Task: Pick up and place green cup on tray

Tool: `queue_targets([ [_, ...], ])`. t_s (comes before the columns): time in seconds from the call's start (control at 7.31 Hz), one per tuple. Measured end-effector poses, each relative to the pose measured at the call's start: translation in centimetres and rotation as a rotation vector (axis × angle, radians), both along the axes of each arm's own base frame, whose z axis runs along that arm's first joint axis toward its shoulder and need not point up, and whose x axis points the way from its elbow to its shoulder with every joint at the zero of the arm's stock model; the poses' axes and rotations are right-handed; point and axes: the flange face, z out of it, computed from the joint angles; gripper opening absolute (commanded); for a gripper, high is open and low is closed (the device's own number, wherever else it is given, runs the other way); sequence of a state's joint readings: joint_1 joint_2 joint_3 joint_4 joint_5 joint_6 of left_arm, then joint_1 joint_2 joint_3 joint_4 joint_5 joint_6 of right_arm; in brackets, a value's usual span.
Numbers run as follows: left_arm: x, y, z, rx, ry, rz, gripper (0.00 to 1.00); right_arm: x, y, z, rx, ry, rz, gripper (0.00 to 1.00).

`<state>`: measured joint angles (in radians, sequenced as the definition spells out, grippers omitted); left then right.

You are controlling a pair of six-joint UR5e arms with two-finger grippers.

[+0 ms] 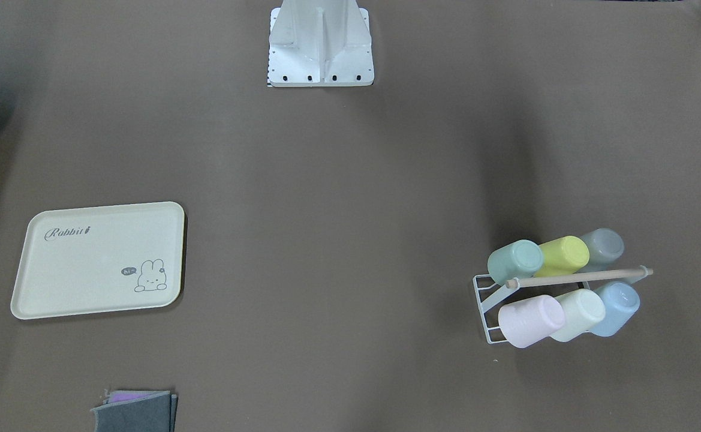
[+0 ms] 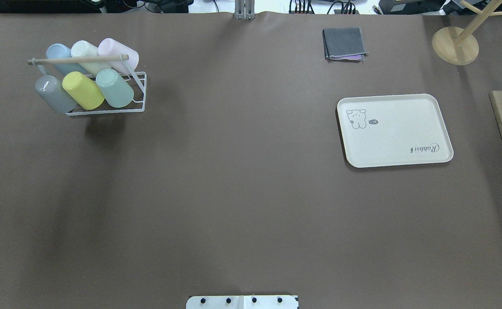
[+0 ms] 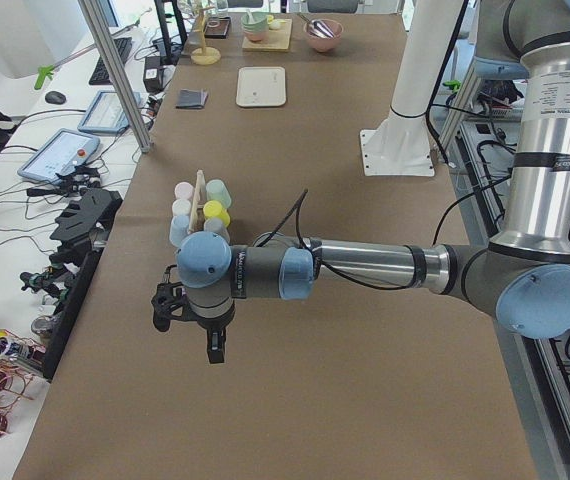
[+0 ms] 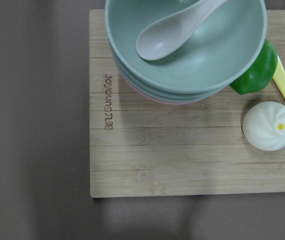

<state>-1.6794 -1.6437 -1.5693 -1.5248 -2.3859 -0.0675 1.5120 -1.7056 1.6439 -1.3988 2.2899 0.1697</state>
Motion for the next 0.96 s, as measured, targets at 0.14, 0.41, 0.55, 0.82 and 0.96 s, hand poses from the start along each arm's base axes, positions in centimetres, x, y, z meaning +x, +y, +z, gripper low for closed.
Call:
queue_targets([
  [0.14, 0.0, -0.02, 0.02, 0.0, -0.001, 0.0, 0.98, -0.02, 0.04, 0.25, 0.017, -0.003, -0.001, 1.0],
  [0.41, -0.03, -0.03, 0.25, -0.003, -0.003, 0.0, 0.98, -0.08, 0.39, -0.06, 0.092, -0.024, -0.004, 1.0],
  [0.55, -0.04, -0.03, 0.42, -0.003, -0.003, 0.0, 0.98, -0.25, 0.45, -0.3, 0.144, -0.038, -0.01, 1.0],
  [0.82, -0.01, -0.03, 0.68, -0.007, -0.004, 0.0, 0.98, -0.65, 0.76, 0.2, 0.172, -0.069, -0.016, 1.0],
  [0.96, 0.02, -0.03, 0.77, -0.009, -0.003, 0.001, 0.98, -0.81, 0.99, 0.45, 0.17, -0.091, -0.018, 1.0],
])
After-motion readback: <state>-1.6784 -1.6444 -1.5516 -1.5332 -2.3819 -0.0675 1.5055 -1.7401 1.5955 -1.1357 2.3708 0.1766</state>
